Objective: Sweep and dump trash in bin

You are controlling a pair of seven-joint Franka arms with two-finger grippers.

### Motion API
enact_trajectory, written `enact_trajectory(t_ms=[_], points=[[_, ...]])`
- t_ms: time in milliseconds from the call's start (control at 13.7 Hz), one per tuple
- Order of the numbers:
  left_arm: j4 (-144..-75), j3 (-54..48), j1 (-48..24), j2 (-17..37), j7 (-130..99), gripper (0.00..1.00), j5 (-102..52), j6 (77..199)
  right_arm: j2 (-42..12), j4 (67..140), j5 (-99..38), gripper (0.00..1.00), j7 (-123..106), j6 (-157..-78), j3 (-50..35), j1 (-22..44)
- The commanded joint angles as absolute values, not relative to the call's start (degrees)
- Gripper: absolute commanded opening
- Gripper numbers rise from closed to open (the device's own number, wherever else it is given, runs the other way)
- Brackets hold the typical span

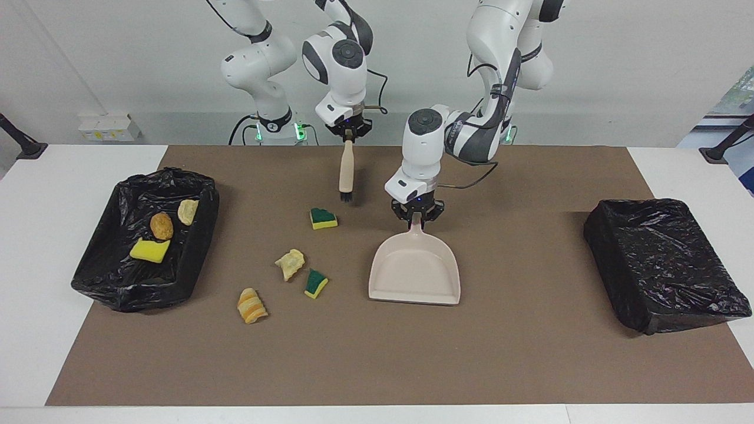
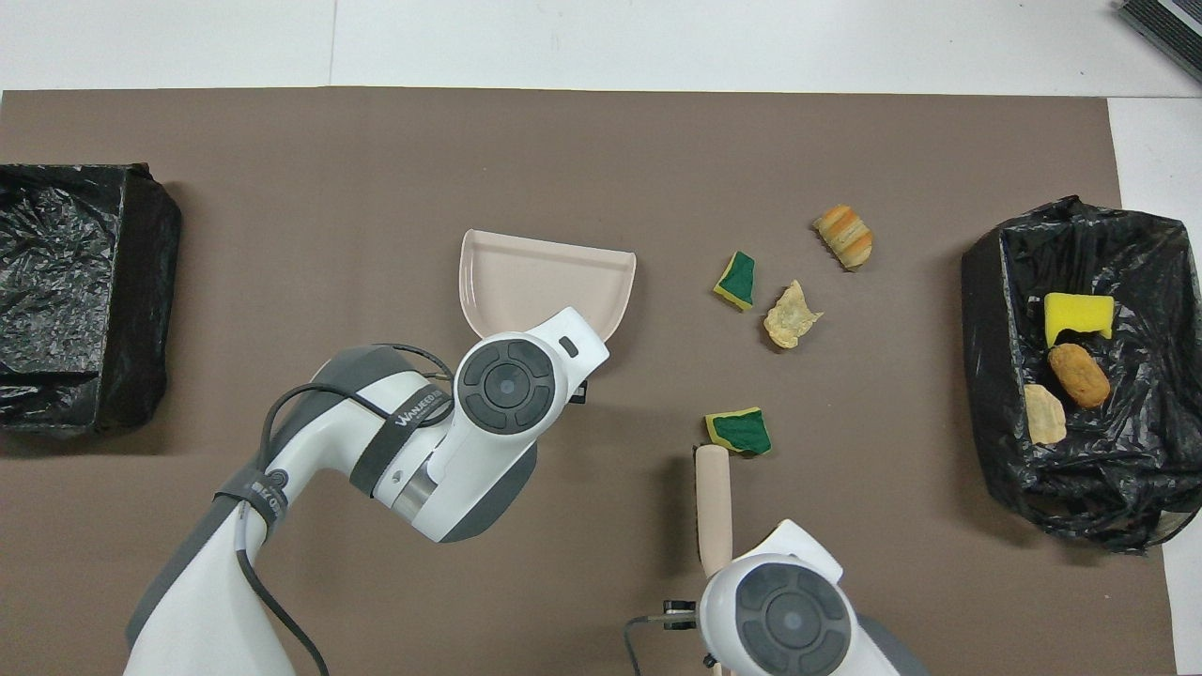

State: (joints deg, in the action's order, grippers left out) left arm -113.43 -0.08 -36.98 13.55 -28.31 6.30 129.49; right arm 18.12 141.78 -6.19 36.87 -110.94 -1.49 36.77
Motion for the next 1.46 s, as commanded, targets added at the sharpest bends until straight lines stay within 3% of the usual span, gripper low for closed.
enact_trajectory(t_ms=[0,146,512,951,1244,1390], points=[[-113.73,0.17,-32.97,9.32,-10.73,0.0,7.3,122.89,16.62,138.27,-2.47,0.0,30.43,-110.13,-2.02,30.7],[-113.73,0.17,-30.33,9.05,6.78,0.0,7.29,121.56,15.04,135.02,-1.85,0.0,23.94,-110.56,-2.02,25.6],[-114.26,0.18,-28.04,8.7,39.76,0.0,7.29,120.41,4.59,122.36,7.36,0.0,10.57,-110.48,-2.11,15.49],[-114.96,-0.09,-29.44,9.05,43.51,0.0,7.29,119.53,-9.28,106.99,20.28,0.0,0.53,-112.75,-2.02,8.0],[-116.45,-0.09,-32.42,7.13,39.23,0.0,7.29,114.45,-20.01,103.27,31.62,0.0,0.61,-122.59,-2.02,4.05],[-119.43,-0.09,-33.66,5.37,35.96,0.0,7.29,114.87,-21.62,103.53,34.01,0.0,0.62,-126.37,-2.11,2.21]])
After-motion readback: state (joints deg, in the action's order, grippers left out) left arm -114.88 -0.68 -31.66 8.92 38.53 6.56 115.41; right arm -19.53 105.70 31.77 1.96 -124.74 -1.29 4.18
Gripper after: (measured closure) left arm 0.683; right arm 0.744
